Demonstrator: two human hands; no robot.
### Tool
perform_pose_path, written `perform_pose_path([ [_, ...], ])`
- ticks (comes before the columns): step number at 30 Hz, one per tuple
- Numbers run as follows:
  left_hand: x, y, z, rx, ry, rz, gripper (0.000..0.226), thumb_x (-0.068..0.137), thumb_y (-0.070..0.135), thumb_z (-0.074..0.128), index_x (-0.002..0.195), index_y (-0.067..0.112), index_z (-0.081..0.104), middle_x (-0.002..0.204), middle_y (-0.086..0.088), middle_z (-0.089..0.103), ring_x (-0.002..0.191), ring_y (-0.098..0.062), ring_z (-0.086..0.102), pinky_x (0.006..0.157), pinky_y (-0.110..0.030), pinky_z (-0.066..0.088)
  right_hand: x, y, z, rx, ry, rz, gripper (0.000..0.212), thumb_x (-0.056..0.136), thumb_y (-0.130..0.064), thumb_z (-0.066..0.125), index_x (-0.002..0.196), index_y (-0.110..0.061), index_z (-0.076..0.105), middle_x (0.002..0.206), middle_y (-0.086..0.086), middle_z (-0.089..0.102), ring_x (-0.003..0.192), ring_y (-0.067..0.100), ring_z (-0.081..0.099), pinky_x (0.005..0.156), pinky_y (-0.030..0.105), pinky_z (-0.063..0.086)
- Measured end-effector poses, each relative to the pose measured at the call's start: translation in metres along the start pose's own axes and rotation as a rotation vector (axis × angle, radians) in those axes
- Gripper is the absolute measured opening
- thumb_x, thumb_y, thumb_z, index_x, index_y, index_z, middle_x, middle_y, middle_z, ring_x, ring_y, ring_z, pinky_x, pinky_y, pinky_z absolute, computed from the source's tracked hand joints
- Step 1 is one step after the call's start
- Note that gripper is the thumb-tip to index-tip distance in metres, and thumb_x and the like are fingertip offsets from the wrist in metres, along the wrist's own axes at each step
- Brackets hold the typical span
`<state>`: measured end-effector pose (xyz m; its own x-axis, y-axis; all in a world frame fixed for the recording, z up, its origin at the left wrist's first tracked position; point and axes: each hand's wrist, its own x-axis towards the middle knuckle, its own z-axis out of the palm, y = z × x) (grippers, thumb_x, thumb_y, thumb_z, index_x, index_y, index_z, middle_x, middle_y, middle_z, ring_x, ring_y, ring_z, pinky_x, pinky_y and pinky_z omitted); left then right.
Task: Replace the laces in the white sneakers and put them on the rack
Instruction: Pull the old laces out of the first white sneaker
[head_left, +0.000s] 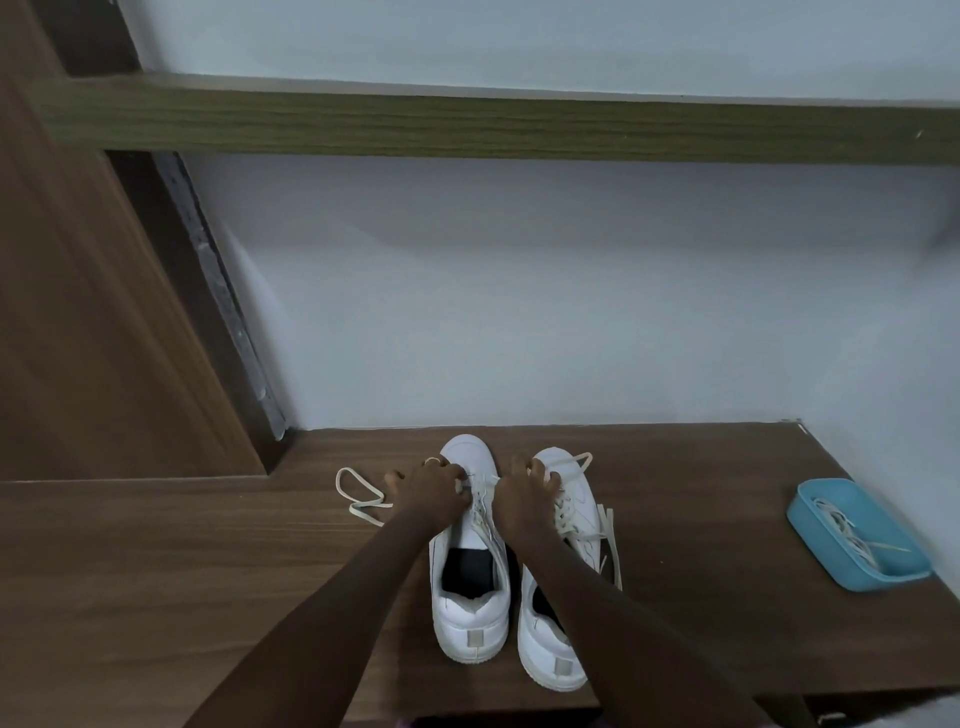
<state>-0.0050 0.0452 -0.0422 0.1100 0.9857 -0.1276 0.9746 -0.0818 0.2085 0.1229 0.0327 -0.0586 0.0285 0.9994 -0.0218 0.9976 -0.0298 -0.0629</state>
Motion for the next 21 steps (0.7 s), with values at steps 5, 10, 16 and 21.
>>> perform_pose_path([
  [5,0.005,0.011,-0.003,0.107,0.016,-0.022,0.029,0.087,0.028,0.047,0.113,0.031,0.060,0.117,0.004,0.055,0.114,-0.018,0.050,0.088,-0.040,0.027,0.004,-0.001,0.002,0.035,0.002,0.021,0.031,0.092,-0.009,0.045,0.114,-0.019,0.063,0.128,0.002,0.048,0.126,0.028,0.035,0.103,0.050,0.026],
  [10,0.012,0.021,0.001,0.345,0.105,0.020,0.027,0.085,0.011,0.048,0.103,0.023,0.063,0.111,0.001,0.056,0.105,-0.022,0.053,0.078,-0.036,0.026,0.007,0.002,0.002,0.068,0.040,-0.010,0.029,0.091,-0.009,0.046,0.112,-0.018,0.064,0.124,0.001,0.051,0.125,0.028,0.038,0.104,0.051,0.022],
  [16,0.023,0.024,0.004,0.339,0.107,0.138,0.027,0.086,0.005,0.046,0.104,0.016,0.063,0.115,-0.002,0.053,0.106,-0.023,0.055,0.079,-0.033,0.031,0.008,0.006,-0.005,0.219,0.039,0.038,0.032,0.095,-0.020,0.042,0.121,-0.017,0.060,0.136,-0.005,0.043,0.133,0.023,0.028,0.107,0.046,0.019],
  [21,0.020,0.017,0.002,-0.016,0.084,0.048,0.023,0.092,0.012,0.041,0.105,0.001,0.057,0.107,-0.013,0.053,0.101,-0.033,0.058,0.079,-0.035,0.045,0.009,0.009,-0.004,0.322,0.089,0.128,0.032,0.098,-0.023,0.042,0.122,-0.015,0.061,0.144,-0.004,0.039,0.136,0.023,0.028,0.106,0.045,0.024],
])
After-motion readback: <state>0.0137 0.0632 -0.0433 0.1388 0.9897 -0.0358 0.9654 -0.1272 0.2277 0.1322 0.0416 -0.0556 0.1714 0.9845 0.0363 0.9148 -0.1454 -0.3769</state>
